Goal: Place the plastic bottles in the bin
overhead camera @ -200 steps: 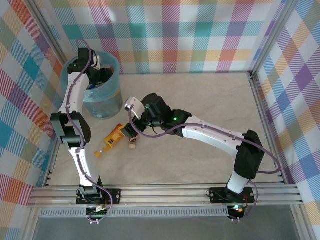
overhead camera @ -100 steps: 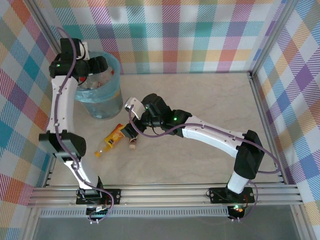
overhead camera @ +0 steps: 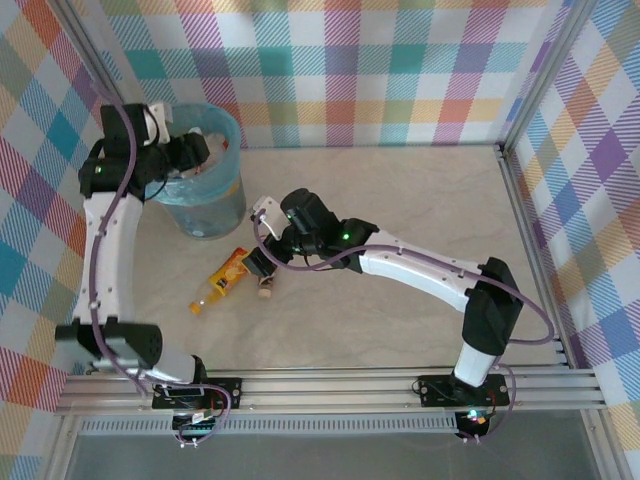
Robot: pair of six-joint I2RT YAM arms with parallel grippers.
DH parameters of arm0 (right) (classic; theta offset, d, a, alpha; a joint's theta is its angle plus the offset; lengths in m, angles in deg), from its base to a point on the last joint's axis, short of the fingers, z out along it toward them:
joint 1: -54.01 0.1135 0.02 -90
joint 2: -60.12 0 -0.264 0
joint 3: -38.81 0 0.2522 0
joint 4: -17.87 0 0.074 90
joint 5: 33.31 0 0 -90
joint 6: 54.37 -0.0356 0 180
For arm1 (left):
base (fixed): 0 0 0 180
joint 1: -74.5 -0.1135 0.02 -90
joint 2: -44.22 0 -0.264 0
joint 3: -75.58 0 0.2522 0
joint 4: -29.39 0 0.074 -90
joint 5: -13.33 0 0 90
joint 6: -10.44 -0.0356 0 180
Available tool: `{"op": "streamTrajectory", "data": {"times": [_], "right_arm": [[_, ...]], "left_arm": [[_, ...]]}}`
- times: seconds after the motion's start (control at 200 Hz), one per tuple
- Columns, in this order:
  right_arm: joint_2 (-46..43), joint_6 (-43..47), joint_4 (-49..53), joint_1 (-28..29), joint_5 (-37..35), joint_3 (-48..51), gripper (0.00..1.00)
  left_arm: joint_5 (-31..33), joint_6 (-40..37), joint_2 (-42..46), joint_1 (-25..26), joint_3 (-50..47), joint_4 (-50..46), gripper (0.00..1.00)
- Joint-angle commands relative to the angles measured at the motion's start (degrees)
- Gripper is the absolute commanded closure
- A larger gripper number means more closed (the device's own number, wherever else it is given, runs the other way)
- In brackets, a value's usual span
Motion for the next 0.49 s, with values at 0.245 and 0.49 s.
{"op": "streamTrajectory", "data": {"times": [0.245, 0.49], "right_arm": [[11.41, -15.84, 9.24, -1.20, -6.86, -7.83, 0.01], [16.98, -23.01, 6.71, -1.49, -5.38, -8.24, 0.00]], "left_arm": [[-12.09, -6.87, 34.30, 3.10, -35.94, 12.45, 0.28], [-17.49, -8.77, 46.74, 3.23, -50.57, 14.75, 0.26]]}}
